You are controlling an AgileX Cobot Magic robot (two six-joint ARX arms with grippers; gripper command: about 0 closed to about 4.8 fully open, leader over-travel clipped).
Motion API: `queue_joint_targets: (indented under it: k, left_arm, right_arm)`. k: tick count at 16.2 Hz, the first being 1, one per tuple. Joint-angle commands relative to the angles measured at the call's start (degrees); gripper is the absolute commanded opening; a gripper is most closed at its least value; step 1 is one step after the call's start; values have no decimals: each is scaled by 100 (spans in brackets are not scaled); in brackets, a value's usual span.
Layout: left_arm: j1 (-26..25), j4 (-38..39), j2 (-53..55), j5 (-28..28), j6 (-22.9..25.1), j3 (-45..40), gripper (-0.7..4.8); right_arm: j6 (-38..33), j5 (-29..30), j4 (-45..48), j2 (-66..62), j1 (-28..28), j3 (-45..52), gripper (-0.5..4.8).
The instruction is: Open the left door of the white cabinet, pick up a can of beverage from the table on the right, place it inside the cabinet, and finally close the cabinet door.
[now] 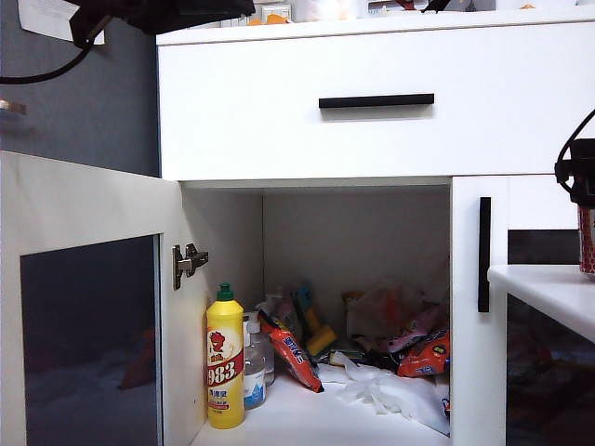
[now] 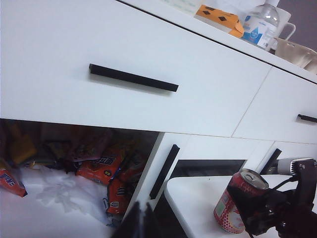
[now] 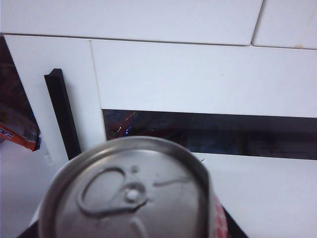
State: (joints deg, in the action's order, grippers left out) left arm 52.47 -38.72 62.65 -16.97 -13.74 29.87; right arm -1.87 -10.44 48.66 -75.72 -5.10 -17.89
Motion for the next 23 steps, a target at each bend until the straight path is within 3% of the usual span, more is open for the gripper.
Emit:
queue_joint_targets:
  k: [1,3,5,6,8,11,12,16,18,23]
  left_arm:
    - [-4,-31,-11,11,20,13,-6]
    - [-4,-31,-13,9,20,13,-6]
    - [-4,-35,-13,7,22,13,-6]
    - [-4,-33,-13,-46,22,13,-6]
    - [-7,-31,-79,-400,136,13,-5]
    - [-4,61,-284,-1123,1084,13,-6]
    - [-7,166,-415,-1480,1344,13,-6]
    - [-7,824,-811,-2299,1394,13,-6]
    - [-7,1281,-970,-2393,1394,13,-6]
    - [-7,1556,-1034,-2483,1386,13,-6]
  right_arm:
    - [-4,332,179,278,-26,-31,198]
    - [-4,807,35,745,-101,-57,202]
    - [-2,804,-407,1263,-323,-199,203]
    - [-2,807,-848,1622,-551,-407,231]
    - [0,826,-1563,2087,-1064,-973,244]
    - [2,857,-1757,1996,-1587,-1735,242]
    - [2,979,-1757,1731,-1720,-2006,242]
    - [-4,1438,-1314,227,-1770,-2433,242]
    - [-4,1510,-645,-734,-1775,-2459,242]
    - [-2,1574,94,-2398,-1775,-2468,242]
